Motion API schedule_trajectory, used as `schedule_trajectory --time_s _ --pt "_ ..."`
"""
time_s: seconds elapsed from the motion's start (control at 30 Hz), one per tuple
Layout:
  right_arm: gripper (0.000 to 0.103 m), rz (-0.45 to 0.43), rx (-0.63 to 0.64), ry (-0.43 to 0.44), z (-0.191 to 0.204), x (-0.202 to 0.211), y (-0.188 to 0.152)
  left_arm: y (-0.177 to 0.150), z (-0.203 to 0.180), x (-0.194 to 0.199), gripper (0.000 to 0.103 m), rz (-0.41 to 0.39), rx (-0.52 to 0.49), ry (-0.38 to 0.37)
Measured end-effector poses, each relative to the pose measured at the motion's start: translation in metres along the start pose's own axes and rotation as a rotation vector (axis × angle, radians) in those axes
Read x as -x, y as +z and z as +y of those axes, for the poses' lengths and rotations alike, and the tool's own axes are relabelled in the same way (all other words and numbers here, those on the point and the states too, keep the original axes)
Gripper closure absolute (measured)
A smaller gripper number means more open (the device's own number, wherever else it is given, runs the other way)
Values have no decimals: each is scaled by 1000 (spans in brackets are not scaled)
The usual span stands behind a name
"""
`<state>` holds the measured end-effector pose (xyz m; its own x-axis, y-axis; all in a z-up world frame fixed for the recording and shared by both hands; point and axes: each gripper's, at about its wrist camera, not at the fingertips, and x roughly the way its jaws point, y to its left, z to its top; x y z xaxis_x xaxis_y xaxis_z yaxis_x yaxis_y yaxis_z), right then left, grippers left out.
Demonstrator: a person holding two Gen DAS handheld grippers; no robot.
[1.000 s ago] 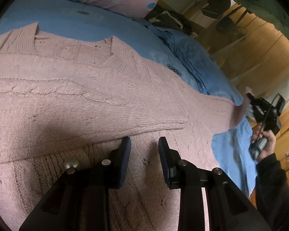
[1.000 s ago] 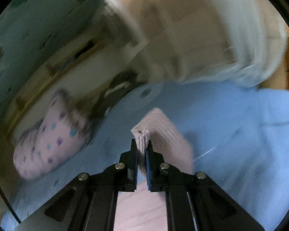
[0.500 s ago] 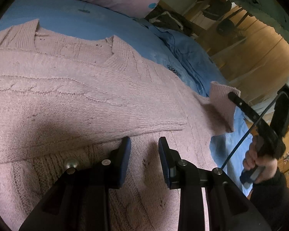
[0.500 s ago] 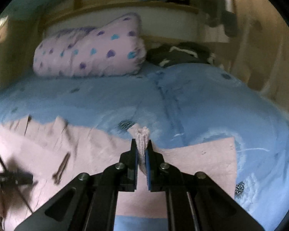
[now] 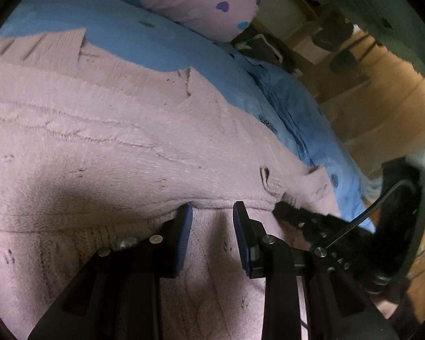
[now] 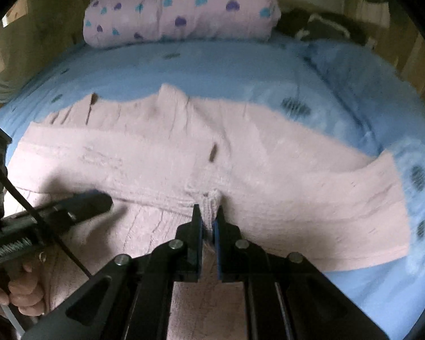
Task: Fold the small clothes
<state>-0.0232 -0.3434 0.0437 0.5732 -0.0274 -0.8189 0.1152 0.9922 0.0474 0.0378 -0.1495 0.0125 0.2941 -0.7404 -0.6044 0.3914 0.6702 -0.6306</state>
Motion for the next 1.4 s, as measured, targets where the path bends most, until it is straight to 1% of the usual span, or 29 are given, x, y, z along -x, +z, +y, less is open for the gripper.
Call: schedule_trajectory --time_s 0.1,0.2,0.23,0.27,0.3,0.33,0.4,0.47,0.5,0.57,0.63,0.77,0.87,1.0,1.07,1.13,1.23,1.27,1.33,1.4 --pt "95 -8 -18 29 -5 0 -2 0 0 -1 93 1 2 -4" --pt "86 5 -57 99 -13 2 0 0 -2 -3 90 4 -5 -12" --pt "70 5 -77 133 -17 3 2 0 -2 -3 89 5 -5 -16" --pt "51 -4 -100 170 -20 7 4 1 -2 -3 88 7 -5 -22" --pt "46 -24 -121 197 -24 13 5 1 -3 -4 88 8 -5 -26" --pt "43 -46 -140 224 -27 20 7 1 -4 -5 86 11 -5 -34" --pt "41 -73 -177 276 -34 29 10 3 -6 -8 81 19 -6 -61" --pt "37 -104 -218 305 -44 38 12 4 -7 -8 73 19 -10 -83" --pt "37 -115 -226 296 -48 41 12 4 -8 -8 72 18 -13 -95" --pt "36 -133 -233 248 -57 45 11 5 -10 -9 68 20 -9 -124" --pt "36 -139 -248 226 -65 45 10 8 -10 -10 66 24 6 -158" --pt "36 -141 -278 169 -82 45 9 15 -2 -8 63 13 92 -241" --pt "36 -140 -310 146 -92 43 11 18 3 -9 62 -16 185 -252" --pt "36 -112 -344 111 -104 27 8 23 -9 -16 57 -21 221 -283" --pt "36 -75 -361 104 -109 18 7 23 -15 -26 56 -6 271 -284" --pt "36 -61 -370 99 -113 14 5 19 -21 -37 56 20 278 -262" --pt "36 -59 -361 75 -117 15 5 8 -39 -44 56 20 179 -163" --pt "36 -65 -357 69 -119 17 5 4 -47 -45 56 23 148 -153" --pt "36 -75 -360 72 -123 22 7 -2 -53 -45 56 45 135 -166" --pt "36 -88 -376 77 -127 26 7 -9 -60 -49 56 64 150 -185"
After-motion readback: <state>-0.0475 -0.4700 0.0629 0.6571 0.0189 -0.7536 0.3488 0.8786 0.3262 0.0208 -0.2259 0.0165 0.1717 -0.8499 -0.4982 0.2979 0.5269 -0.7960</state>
